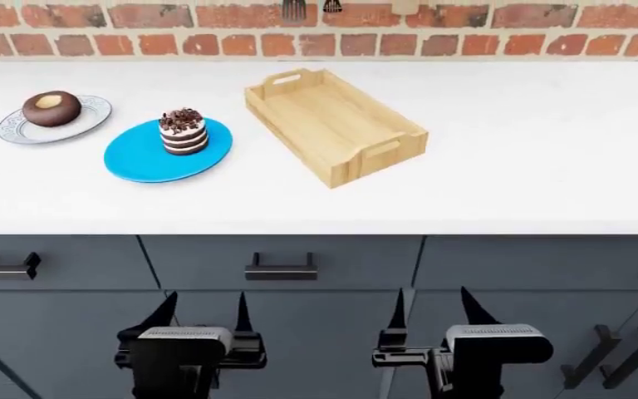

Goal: Move the dessert items from the plate to the tray.

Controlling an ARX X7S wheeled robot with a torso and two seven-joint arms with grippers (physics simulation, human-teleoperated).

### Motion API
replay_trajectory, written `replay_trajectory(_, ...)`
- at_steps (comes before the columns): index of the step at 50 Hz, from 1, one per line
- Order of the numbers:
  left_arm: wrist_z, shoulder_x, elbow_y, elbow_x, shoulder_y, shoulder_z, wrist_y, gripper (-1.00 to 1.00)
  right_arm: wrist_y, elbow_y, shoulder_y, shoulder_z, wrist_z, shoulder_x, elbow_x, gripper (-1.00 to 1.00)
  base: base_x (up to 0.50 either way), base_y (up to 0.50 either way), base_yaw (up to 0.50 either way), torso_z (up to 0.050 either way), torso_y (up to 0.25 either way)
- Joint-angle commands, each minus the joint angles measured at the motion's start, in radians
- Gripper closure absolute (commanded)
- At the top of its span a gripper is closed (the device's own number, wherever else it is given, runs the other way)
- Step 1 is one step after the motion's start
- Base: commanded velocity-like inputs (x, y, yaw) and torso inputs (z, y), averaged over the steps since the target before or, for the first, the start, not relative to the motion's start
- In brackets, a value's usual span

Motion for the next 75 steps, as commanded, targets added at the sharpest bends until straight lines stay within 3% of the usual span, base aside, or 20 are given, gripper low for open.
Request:
replay_trajectory(1,-0.024,-0.012,0.011,-0.021,-0.002,0.007,-0.017,-1.0,0.01,-0.016,-0.001,-0.019,0.02,0.015,0.005,-1.0,0.0,0.0,0.0,0.05,0.0)
replay_trajectory(9,-0.031,-0.029,0.061,-0.043,-0.012,0.014,-0.067,-1.0,0.058,-0.08,-0.001,-0.023,0.027,0.027,0.024,-1.0,0.0,0.0,0.0,0.044,0.0)
replay_trajectory(16,-0.071,-0.074,0.27,-0.115,-0.137,-0.01,-0.431,-1.0,0.322,-0.319,0.072,-0.015,0.039,0.064,0.029,-1.0,0.0,0.0,0.0,0.0,0.0)
replay_trajectory(25,-0.118,-0.115,0.5,-0.244,-0.237,-0.077,-0.773,-1.0,0.601,-0.564,0.153,0.022,0.006,0.132,0.093,-1.0,0.0,0.0,0.0,0.0,0.0)
replay_trajectory(34,-0.132,-0.142,0.661,-0.453,-0.367,-0.252,-1.079,-1.0,0.924,-0.77,0.3,0.083,-0.034,0.204,0.176,-1.0,0.0,0.0,0.0,0.0,0.0)
replay_trajectory(46,-0.198,-0.146,0.742,-0.736,-0.686,-0.511,-1.516,-1.0,1.296,-0.901,0.575,0.215,-0.061,0.206,0.314,-1.0,0.0,0.0,0.0,0.0,0.0)
replay_trajectory(52,-0.378,-0.209,0.669,-0.988,-0.743,-0.562,-1.515,-1.0,1.408,-0.922,0.661,0.237,-0.067,0.215,0.353,-1.0,0.0,0.0,0.0,0.0,0.0)
replay_trajectory(58,-0.467,-0.266,0.626,-1.094,-0.79,-0.553,-1.513,-1.0,1.483,-0.94,0.739,0.244,-0.044,0.237,0.4,-1.0,0.0,0.0,0.0,0.0,0.0)
replay_trajectory(64,-0.635,-0.331,0.585,-1.3,-0.836,-0.544,-1.502,-1.0,1.543,-0.936,0.832,0.265,0.115,0.3,0.629,-1.0,0.0,0.0,0.0,0.0,0.0)
replay_trajectory(75,-0.64,-0.375,0.593,-1.303,-0.811,-0.516,-1.452,-1.0,1.503,-0.913,0.84,0.242,0.214,0.338,0.748,-1.0,0.0,0.05,0.0,0.0,0.0)
